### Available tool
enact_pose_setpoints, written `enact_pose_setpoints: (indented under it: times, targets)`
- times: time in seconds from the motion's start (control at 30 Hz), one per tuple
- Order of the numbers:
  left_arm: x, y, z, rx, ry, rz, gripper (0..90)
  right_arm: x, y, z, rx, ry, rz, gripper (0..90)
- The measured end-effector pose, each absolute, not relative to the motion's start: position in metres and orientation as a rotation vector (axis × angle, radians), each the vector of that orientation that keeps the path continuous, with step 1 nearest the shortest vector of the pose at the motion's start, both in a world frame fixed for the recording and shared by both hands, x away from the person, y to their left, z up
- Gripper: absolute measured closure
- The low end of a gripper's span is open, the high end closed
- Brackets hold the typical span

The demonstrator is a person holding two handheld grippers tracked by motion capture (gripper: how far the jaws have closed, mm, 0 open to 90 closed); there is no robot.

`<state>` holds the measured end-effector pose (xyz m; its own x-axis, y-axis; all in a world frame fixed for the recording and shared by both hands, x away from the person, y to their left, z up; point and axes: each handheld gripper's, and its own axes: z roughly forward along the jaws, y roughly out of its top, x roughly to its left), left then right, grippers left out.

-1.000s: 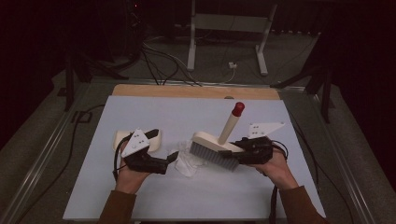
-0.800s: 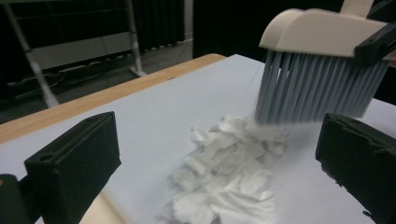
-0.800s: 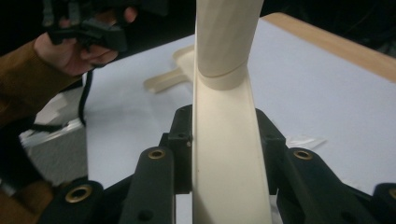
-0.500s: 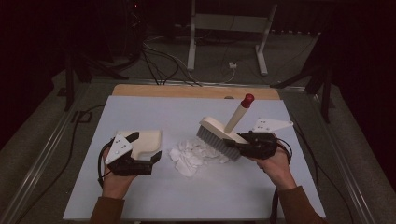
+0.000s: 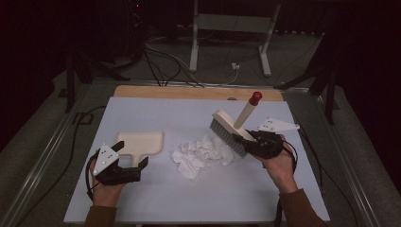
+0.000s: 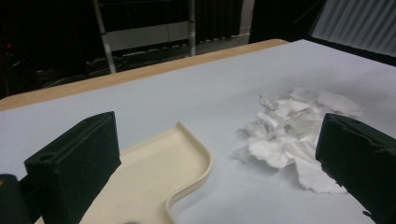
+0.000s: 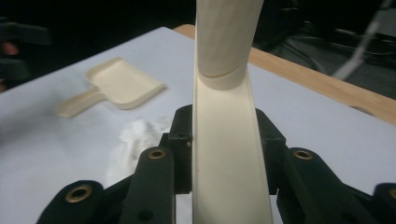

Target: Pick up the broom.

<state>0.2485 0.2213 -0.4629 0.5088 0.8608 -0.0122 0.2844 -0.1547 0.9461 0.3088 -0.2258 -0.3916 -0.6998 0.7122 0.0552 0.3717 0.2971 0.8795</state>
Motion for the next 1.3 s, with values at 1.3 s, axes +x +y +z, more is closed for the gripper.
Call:
enact_pose_setpoints:
  times: [1.3]
  targets:
    - [0.248,0.230,-0.483,1.700,1.066,0.702,0.8,0.325,-0.249,-0.426,1.313,1.942,1.065,67.9]
